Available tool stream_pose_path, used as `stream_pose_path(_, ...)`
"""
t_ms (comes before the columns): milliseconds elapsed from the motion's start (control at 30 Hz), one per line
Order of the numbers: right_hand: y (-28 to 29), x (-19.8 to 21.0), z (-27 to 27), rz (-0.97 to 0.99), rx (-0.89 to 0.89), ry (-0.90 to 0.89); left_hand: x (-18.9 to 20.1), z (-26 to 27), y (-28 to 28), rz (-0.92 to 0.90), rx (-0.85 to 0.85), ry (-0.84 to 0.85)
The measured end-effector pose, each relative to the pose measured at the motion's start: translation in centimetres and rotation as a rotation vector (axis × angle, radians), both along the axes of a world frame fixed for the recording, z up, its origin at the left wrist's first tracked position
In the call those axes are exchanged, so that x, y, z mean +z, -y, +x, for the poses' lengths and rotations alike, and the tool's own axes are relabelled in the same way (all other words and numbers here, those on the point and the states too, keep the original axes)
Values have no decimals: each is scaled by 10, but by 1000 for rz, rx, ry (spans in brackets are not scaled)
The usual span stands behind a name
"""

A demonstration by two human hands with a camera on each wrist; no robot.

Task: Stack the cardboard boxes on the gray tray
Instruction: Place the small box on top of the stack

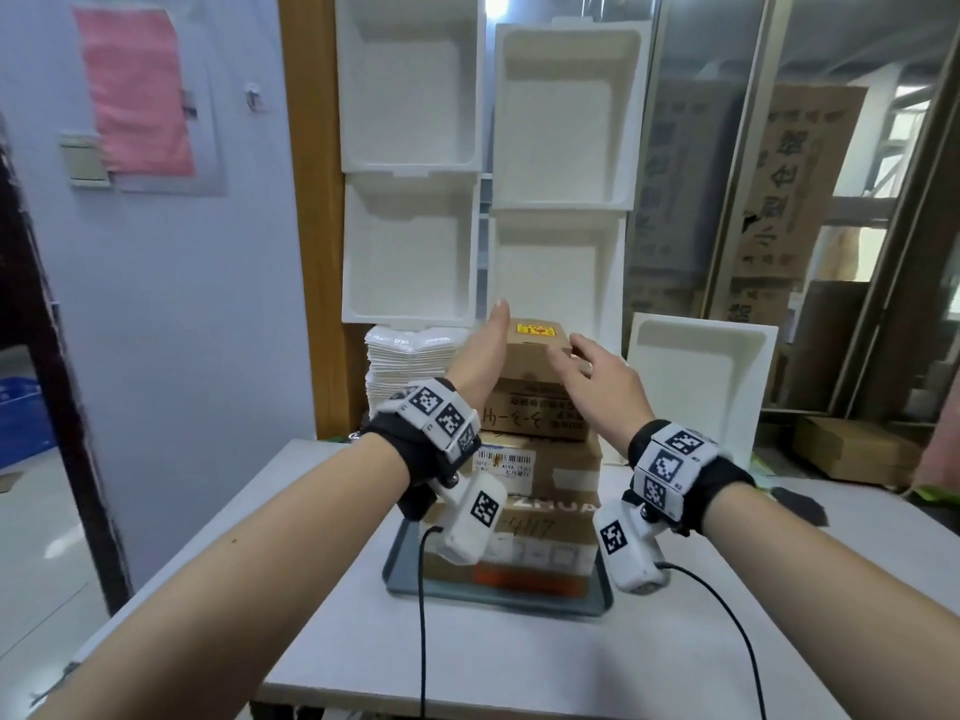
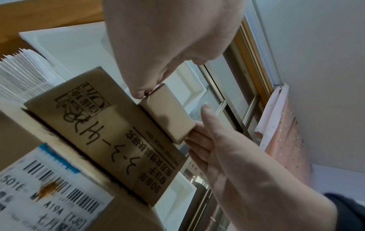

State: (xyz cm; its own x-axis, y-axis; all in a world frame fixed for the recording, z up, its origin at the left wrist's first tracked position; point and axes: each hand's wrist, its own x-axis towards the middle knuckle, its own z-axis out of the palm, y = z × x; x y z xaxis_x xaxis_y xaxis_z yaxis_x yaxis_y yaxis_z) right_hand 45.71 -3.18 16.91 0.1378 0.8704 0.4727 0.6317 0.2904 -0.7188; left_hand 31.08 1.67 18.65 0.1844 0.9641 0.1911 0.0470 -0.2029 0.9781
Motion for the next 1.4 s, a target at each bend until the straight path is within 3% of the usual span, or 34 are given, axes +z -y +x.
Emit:
stream_pose_path(300,-16,4,14,-120,36,33,36,-10,-35,-28,10,37)
stream_pose_path(667,-42,2,35,-148,123,77,36,-15,-82,-150,2,-118)
stream_pose_path(867,-47,-2,46,-113,155,-9,35,-5,-84,-151,-15,-218)
stream_pose_path(1000,-49,-6,48,-101,145,19,33,-2,-84,-145,-21,-235)
stream_pose_path(1200,-52,-7,47,-71,115,-9,34,-13,-83,-147,27,-103)
stream_pose_path(1400,-59,3,38,-72,-46,10,34,-28,-75,-115,99,-118)
